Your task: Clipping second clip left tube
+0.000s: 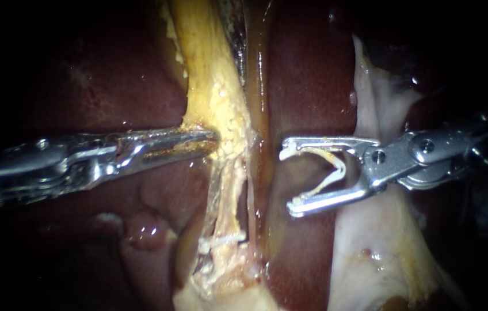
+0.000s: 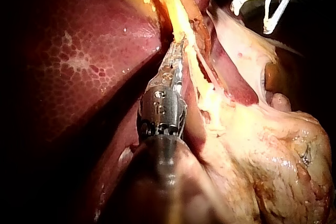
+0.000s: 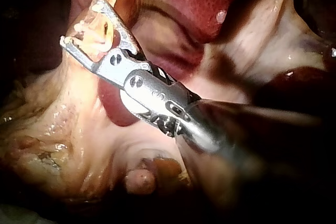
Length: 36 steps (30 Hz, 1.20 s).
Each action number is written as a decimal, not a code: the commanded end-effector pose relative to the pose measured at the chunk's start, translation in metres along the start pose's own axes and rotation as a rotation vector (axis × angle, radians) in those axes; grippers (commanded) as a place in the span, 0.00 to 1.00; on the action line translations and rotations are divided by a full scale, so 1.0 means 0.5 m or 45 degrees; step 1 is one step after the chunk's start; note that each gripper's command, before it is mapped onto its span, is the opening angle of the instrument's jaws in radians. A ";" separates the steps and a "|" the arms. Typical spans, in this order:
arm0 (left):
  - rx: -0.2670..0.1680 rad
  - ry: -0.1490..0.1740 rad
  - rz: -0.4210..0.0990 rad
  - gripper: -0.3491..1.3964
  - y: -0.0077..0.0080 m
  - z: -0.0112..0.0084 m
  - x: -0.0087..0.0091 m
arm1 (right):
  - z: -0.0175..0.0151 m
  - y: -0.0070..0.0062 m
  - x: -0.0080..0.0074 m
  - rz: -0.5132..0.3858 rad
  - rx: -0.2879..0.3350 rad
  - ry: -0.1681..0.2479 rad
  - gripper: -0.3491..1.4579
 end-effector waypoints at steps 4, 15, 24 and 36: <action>0.014 0.007 -0.005 0.00 -0.0007 -0.0030 -0.0017 | 0.0011 -0.0013 -0.0017 0.029 -0.006 -0.002 0.52; -0.004 -0.110 -0.027 0.00 -0.0040 -0.0229 -0.0131 | 0.0146 -0.0038 -0.0159 0.209 0.071 -0.033 0.51; -0.004 -0.145 -0.017 0.00 -0.0088 -0.0280 -0.0154 | 0.0223 -0.0024 -0.0246 0.263 0.097 -0.081 0.51; -0.004 -0.149 -0.017 0.00 -0.0088 -0.0278 -0.0152 | 0.0293 -0.0019 -0.0257 0.270 0.152 -0.082 0.51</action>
